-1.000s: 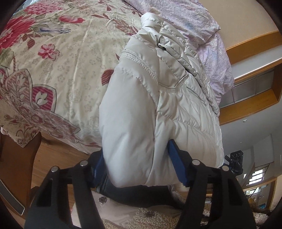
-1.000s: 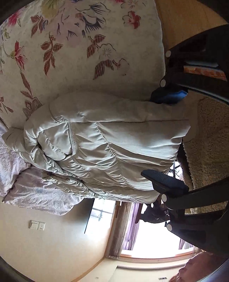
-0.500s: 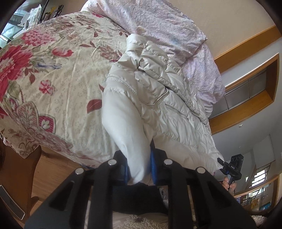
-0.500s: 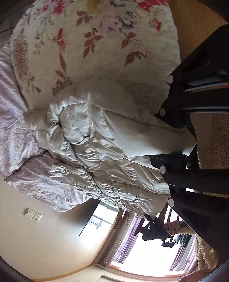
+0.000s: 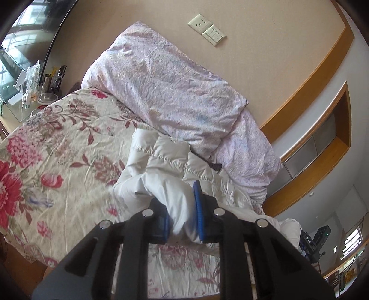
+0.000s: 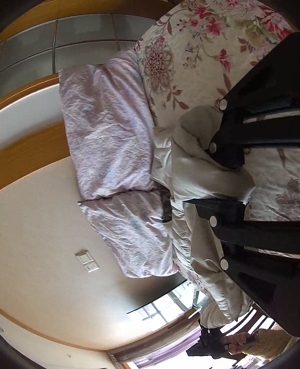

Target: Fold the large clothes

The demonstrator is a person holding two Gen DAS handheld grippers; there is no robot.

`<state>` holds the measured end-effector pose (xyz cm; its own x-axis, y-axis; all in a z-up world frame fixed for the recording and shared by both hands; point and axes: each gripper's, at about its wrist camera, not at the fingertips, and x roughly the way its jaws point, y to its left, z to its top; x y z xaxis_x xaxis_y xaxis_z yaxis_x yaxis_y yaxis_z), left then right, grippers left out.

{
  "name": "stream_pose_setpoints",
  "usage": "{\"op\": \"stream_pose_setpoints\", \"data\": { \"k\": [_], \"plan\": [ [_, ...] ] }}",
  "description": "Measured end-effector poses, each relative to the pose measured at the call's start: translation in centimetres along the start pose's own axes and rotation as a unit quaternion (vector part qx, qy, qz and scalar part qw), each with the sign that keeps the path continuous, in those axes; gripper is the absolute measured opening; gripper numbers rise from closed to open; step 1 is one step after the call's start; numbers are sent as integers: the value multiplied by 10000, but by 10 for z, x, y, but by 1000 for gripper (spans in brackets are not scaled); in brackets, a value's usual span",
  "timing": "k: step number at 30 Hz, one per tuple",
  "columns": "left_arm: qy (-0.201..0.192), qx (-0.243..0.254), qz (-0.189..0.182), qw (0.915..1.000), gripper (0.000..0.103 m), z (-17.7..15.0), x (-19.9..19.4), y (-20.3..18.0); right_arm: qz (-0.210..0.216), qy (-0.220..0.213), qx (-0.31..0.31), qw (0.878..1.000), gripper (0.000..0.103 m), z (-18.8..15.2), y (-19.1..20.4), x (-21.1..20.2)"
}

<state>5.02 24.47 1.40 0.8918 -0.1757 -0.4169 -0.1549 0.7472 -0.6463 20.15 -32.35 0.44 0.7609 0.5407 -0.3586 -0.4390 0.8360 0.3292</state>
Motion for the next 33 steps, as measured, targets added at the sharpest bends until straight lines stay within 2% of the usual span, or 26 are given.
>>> {"op": "stream_pose_setpoints", "data": {
  "k": [11, 18, 22, 29, 32, 33],
  "plan": [
    [-377, 206, 249, 9988, 17, 76, 65, -29, -584, -629, -8, 9963, 19, 57, 6, 56],
    [-533, 166, 708, 9959, 17, 121, 139, -32, -1424, -681, -232, 9872, 19, 91, 15, 140],
    [-488, 126, 997, 9937, 17, 134, 185, -23, -1756, -489, -271, 9829, 19, 92, 10, 188],
    [-374, 75, 1308, 9907, 17, 142, 249, -7, -2038, 39, 123, 9789, 20, 89, -15, 246],
    [-295, 6, 1469, 9887, 21, 140, 271, -2, -2127, 526, 401, 9749, 29, 88, -28, 273],
    [-280, -84, 1480, 9886, 29, 138, 275, 0, -2133, 689, 528, 9731, 33, 87, -32, 280]
  ]
}}
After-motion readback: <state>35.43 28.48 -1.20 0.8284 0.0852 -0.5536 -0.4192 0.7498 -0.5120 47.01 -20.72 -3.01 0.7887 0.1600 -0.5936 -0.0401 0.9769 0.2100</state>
